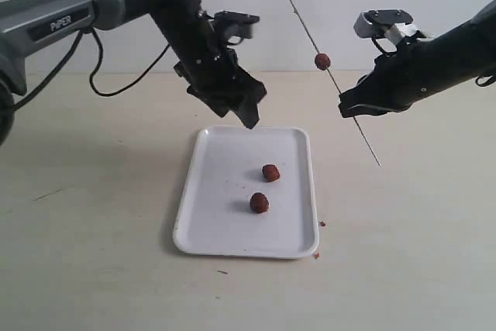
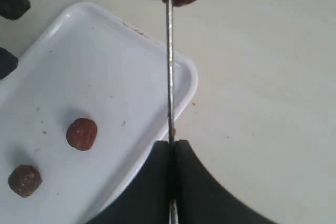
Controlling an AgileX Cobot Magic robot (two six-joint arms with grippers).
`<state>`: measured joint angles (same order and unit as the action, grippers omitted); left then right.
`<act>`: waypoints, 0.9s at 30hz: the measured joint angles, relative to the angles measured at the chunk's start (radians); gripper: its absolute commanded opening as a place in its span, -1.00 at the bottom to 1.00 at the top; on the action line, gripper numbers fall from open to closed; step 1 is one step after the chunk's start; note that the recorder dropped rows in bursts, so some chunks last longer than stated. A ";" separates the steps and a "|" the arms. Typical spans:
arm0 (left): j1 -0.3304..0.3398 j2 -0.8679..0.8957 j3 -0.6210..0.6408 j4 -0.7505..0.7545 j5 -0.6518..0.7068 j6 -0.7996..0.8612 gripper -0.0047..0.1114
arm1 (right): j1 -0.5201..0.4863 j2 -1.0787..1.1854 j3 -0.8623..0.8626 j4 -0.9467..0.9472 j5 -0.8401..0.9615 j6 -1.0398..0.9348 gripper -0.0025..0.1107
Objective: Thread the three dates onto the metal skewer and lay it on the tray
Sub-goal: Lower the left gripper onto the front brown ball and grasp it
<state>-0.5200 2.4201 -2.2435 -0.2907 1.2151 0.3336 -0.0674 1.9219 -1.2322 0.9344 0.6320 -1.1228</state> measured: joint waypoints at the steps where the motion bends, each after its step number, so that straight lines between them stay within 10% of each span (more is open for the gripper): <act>1: -0.025 -0.001 0.000 0.048 0.000 -0.010 0.14 | 0.000 0.000 0.000 -0.023 -0.007 0.018 -0.96; 9: -0.185 -0.003 0.000 0.235 0.005 -0.287 0.14 | -0.016 0.000 0.000 -0.126 -0.018 0.091 -0.96; 27: -0.262 -0.003 0.241 0.336 0.006 -0.771 0.14 | -0.034 0.000 0.000 -0.129 0.003 0.108 -0.96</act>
<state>-0.7820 2.4169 -2.0028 0.0455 1.2215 -0.4377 -0.1014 1.9219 -1.2322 0.8057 0.6347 -1.0144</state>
